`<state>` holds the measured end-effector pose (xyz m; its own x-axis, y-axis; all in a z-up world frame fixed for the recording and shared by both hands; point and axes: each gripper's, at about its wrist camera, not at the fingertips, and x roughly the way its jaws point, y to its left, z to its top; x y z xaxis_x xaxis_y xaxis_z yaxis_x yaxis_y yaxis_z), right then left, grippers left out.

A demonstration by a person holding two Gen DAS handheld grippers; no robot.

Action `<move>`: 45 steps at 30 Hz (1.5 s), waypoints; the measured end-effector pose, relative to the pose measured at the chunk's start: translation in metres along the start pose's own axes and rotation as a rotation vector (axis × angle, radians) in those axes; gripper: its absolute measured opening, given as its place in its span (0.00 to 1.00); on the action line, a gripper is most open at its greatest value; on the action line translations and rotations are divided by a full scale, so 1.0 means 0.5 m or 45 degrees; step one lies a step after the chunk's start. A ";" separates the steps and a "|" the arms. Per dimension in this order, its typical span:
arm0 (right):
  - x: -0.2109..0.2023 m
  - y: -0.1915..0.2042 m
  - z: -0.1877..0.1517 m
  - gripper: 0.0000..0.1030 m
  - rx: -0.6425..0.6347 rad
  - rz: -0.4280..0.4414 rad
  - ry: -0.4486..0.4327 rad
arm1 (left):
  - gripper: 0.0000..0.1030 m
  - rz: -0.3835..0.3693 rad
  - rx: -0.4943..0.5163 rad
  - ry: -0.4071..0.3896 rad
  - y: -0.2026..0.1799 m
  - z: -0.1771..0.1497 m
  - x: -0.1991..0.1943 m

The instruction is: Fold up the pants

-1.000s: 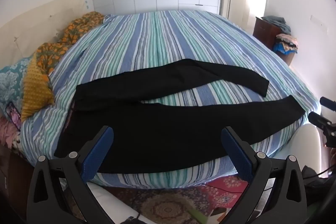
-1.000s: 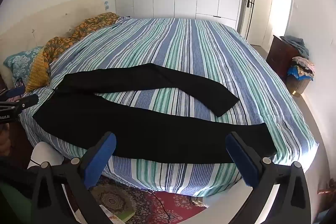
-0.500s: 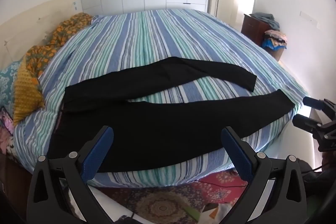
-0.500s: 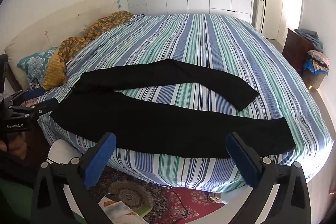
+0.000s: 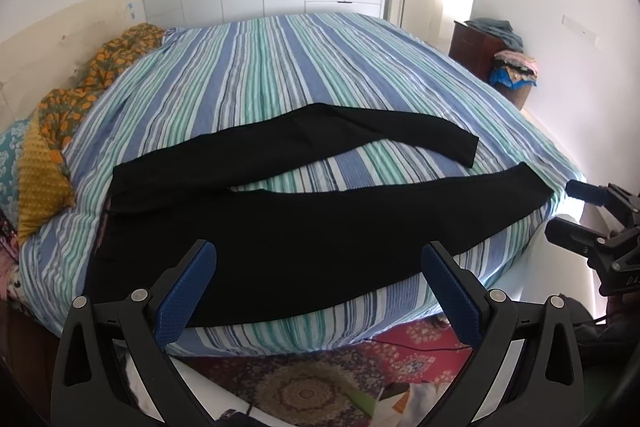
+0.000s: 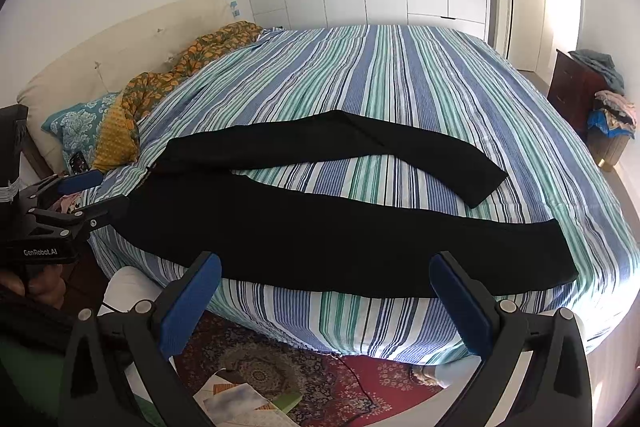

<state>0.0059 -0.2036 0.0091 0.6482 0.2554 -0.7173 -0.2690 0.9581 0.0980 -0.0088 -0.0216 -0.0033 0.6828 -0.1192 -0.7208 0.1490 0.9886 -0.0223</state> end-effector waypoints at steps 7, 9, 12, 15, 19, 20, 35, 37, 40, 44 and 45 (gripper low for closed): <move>0.011 -0.005 -0.003 1.00 0.004 0.005 0.022 | 0.99 -0.007 -0.006 0.010 0.002 -0.002 0.004; 0.013 -0.004 -0.003 1.00 0.006 0.006 0.024 | 0.99 -0.009 -0.003 0.011 0.001 -0.001 0.005; 0.014 -0.003 -0.004 1.00 0.007 0.007 0.026 | 0.99 -0.012 -0.003 0.017 0.001 -0.002 0.007; 0.017 -0.002 -0.007 1.00 0.011 0.006 0.032 | 0.99 -0.015 -0.008 0.021 0.003 -0.003 0.009; 0.022 -0.004 -0.009 1.00 0.017 0.007 0.041 | 0.99 -0.015 -0.011 0.025 0.003 -0.004 0.010; 0.024 -0.004 -0.010 1.00 0.018 0.007 0.044 | 0.99 -0.014 -0.010 0.026 0.003 -0.004 0.010; 0.032 -0.006 -0.014 1.00 0.022 0.006 0.064 | 0.99 -0.016 -0.011 0.029 0.003 -0.005 0.012; 0.032 -0.006 -0.014 1.00 0.023 0.006 0.064 | 0.99 -0.017 -0.012 0.029 0.003 -0.006 0.012; 0.032 -0.005 -0.014 1.00 0.023 0.005 0.064 | 0.99 -0.018 -0.012 0.031 0.001 -0.009 0.014; 0.034 -0.006 -0.017 1.00 0.027 0.005 0.068 | 0.99 -0.018 -0.012 0.031 0.000 -0.010 0.014; 0.035 -0.005 -0.016 1.00 0.026 0.004 0.067 | 0.99 -0.018 -0.012 0.031 0.000 -0.010 0.014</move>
<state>0.0122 -0.2027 -0.0092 0.6088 0.2518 -0.7523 -0.2559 0.9599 0.1142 -0.0074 -0.0220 -0.0118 0.6631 -0.1311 -0.7370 0.1518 0.9876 -0.0390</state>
